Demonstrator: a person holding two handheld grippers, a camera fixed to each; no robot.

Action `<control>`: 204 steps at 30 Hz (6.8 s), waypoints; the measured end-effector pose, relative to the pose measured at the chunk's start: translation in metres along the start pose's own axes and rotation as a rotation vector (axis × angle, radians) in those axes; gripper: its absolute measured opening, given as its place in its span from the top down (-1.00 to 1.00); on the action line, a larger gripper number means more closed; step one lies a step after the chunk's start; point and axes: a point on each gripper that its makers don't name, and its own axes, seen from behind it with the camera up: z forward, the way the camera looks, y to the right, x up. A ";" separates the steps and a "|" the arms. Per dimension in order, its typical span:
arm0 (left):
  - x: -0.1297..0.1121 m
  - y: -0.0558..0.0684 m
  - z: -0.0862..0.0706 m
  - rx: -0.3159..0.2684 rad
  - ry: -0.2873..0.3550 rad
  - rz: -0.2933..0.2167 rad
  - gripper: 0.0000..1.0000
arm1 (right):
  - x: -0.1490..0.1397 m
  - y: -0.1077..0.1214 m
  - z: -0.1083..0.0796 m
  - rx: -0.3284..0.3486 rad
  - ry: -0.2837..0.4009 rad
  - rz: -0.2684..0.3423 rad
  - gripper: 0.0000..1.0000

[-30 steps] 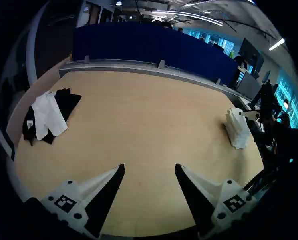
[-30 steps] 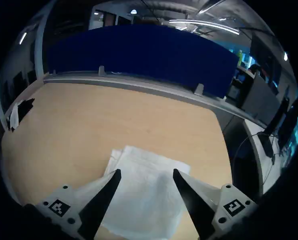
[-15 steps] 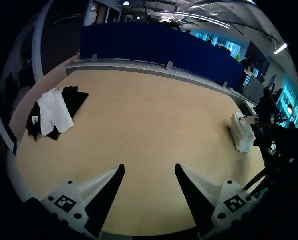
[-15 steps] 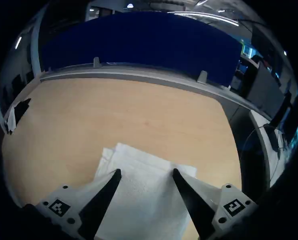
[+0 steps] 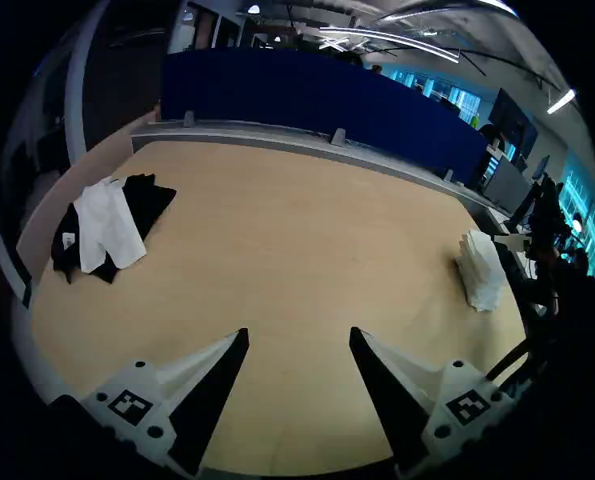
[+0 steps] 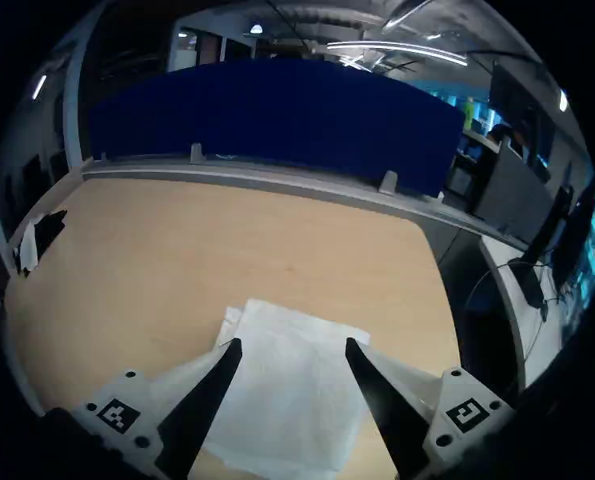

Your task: Fold towel

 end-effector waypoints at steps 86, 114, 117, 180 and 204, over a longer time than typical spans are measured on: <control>0.160 -0.101 0.048 0.140 0.799 0.232 -0.86 | 0.145 -0.261 -0.131 -0.010 0.484 0.065 -1.00; 0.112 -0.143 0.111 0.146 0.771 0.168 -0.86 | 0.142 -0.284 -0.099 -0.004 0.500 0.016 -1.00; 0.112 -0.141 0.111 0.139 0.770 0.171 -0.86 | 0.142 -0.281 -0.101 -0.006 0.503 0.018 -1.00; 0.111 -0.140 0.110 0.135 0.767 0.173 -0.92 | -0.008 -0.167 -0.022 -0.110 0.644 0.217 -1.00; 0.111 -0.140 0.111 0.135 0.767 0.173 -0.92 | -0.008 -0.173 -0.034 -0.134 0.703 0.154 -0.99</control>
